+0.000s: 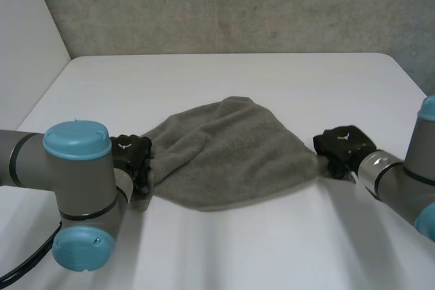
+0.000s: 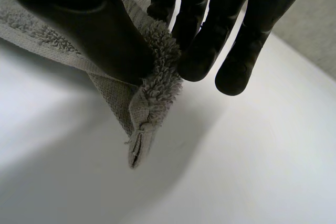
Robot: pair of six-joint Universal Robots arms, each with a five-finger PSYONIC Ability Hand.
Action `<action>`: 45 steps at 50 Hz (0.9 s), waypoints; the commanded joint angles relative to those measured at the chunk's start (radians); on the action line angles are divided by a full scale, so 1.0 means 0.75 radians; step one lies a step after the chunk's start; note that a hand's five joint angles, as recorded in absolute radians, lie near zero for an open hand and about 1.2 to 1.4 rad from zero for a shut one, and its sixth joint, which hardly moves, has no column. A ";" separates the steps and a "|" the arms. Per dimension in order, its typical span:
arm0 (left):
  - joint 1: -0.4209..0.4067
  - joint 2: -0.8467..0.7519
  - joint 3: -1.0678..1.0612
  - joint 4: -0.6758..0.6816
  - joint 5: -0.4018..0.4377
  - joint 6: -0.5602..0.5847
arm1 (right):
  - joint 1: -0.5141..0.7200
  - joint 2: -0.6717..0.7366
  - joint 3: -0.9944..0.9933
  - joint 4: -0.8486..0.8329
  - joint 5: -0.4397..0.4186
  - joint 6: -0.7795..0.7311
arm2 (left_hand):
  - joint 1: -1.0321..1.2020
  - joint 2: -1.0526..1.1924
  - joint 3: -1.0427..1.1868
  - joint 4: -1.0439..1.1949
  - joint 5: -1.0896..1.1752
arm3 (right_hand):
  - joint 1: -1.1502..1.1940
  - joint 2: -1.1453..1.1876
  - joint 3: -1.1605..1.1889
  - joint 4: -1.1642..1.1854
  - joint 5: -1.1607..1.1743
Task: Fold the towel.
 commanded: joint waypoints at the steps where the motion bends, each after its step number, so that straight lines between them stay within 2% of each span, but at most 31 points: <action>1: 0.002 0.012 0.007 -0.008 0.002 0.000 | -0.008 -0.312 0.003 0.055 -0.013 0.040 | -0.214 -0.215 -0.214 -0.211 -0.452 | 0.141 0.123 0.075 0.082 0.106; 7: -0.002 -0.005 0.004 -0.008 0.002 0.002 | -0.053 -0.485 -0.009 0.071 -0.029 0.114 | -0.351 -0.352 -0.351 -0.349 -0.589 | 0.141 0.123 0.075 0.082 0.106; 13: -0.004 -0.027 0.011 -0.010 0.002 0.012 | -0.072 -0.501 0.005 0.092 -0.046 0.114 | -0.289 -0.290 -0.289 -0.286 -0.527 | 0.141 0.123 0.075 0.082 0.106; 14: -0.004 -0.027 0.015 -0.010 0.002 0.018 | -0.072 -0.497 0.009 0.098 -0.048 0.114 | -0.149 -0.150 -0.149 -0.147 -0.387 | 0.141 0.123 0.075 0.082 0.106; 16: -0.004 -0.021 0.017 -0.012 0.004 0.022 | -0.072 -0.497 0.028 0.104 -0.048 0.110 | 0.545 0.544 0.545 0.548 0.307 | 0.141 0.123 0.075 0.082 0.106; 17: -0.004 -0.021 0.017 -0.012 0.004 0.022 | -0.072 -0.497 0.028 0.104 -0.048 0.110 | 0.549 0.548 0.549 0.552 0.311 | 0.141 0.123 0.075 0.082 0.106; 18: -0.004 -0.009 0.019 -0.015 0.004 0.025 | -0.072 -0.495 0.032 0.104 -0.050 0.110 | 0.762 0.761 0.762 0.764 0.524 | 0.141 0.123 0.075 0.082 0.106; 25: -0.013 0.085 0.025 -0.021 0.004 0.022 | -0.078 -0.505 -0.024 0.133 -0.052 0.106 | 0.764 0.763 0.764 0.766 0.526 | 0.141 0.123 0.075 0.082 0.106; 27: -0.004 0.211 0.025 -0.035 0.004 0.025 | -0.080 -0.534 -0.109 0.204 -0.050 0.106 | 0.764 0.763 0.764 0.766 0.526 | 0.141 0.123 0.075 0.082 0.106; 34: -0.002 0.437 0.066 -0.119 0.053 0.020 | -0.145 -0.628 -0.326 0.436 -0.062 0.092 | 0.764 0.763 0.764 0.766 0.526 | 0.141 0.123 0.075 0.082 0.106; 36: 0.010 0.527 0.098 -0.170 0.108 0.020 | -0.160 -0.657 -0.434 0.521 -0.064 0.018 | 0.764 0.763 0.764 0.766 0.526 | 0.141 0.123 0.075 0.082 0.106; 41: 0.055 0.568 0.176 -0.272 0.170 0.027 | -0.174 -0.644 -0.553 0.681 -0.060 -0.140 | 0.764 0.763 0.764 0.766 0.526 | 0.141 0.123 0.075 0.082 0.106; 45: 0.114 0.513 0.268 -0.409 0.202 0.037 | -0.127 -0.510 -0.614 0.805 -0.034 -0.296 | 0.764 0.763 0.764 0.766 0.526 | 0.141 0.123 0.075 0.082 0.106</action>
